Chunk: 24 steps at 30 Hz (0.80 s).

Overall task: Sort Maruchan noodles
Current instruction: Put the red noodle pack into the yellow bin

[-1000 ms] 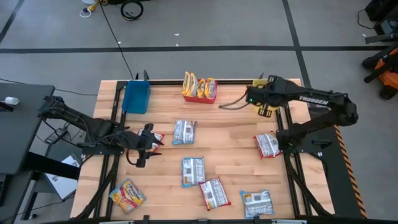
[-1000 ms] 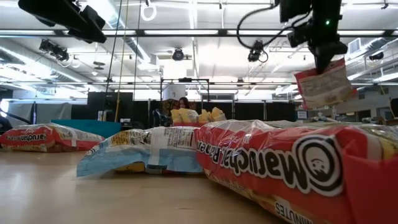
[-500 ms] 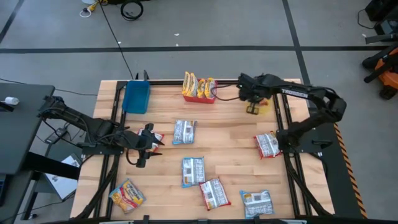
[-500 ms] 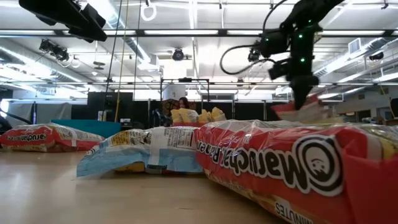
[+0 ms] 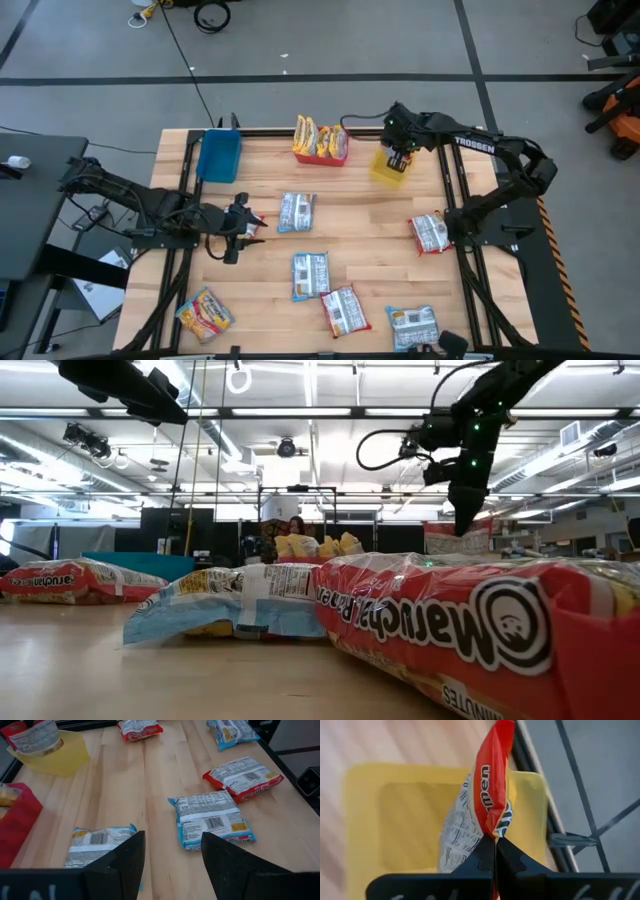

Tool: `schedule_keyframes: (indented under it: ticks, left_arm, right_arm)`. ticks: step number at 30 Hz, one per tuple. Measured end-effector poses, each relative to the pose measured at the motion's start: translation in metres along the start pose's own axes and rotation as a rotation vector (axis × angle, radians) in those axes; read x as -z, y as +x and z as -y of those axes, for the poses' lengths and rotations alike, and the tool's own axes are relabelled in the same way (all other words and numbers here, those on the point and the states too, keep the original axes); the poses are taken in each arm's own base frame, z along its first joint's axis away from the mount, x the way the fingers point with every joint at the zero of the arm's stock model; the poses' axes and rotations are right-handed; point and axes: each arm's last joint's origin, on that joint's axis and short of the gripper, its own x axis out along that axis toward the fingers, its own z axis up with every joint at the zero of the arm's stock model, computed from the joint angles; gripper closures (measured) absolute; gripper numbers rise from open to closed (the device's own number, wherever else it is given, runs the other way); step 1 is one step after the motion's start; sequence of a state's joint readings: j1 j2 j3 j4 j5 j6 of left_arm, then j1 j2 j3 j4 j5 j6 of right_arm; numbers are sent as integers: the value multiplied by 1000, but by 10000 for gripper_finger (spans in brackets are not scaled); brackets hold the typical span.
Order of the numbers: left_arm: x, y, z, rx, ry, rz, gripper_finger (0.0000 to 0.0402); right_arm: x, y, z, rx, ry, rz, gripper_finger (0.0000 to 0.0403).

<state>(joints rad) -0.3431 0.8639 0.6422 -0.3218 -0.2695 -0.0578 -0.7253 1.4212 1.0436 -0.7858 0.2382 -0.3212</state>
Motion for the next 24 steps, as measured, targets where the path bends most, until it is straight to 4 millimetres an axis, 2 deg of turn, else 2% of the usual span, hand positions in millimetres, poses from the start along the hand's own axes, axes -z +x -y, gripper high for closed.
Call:
schedule_keyframes:
  ticks: [6,9,13,19,24]
  left_arm:
    - [0,0,0,0,1,1,205]
    - [0,0,0,0,-10,1,205]
    - [0,0,0,1,-9,2,205]
    - [0,0,0,1,15,2,205]
    - [0,0,-1,-7,12,3,205]
  right_arm:
    - [10,16,22,54,61,20,400]
    - [23,28,26,74,46,-15,400]
    - [35,41,27,194,46,-72,388]
    - [40,49,28,345,84,-83,329]
    - [35,44,35,443,110,-86,261]
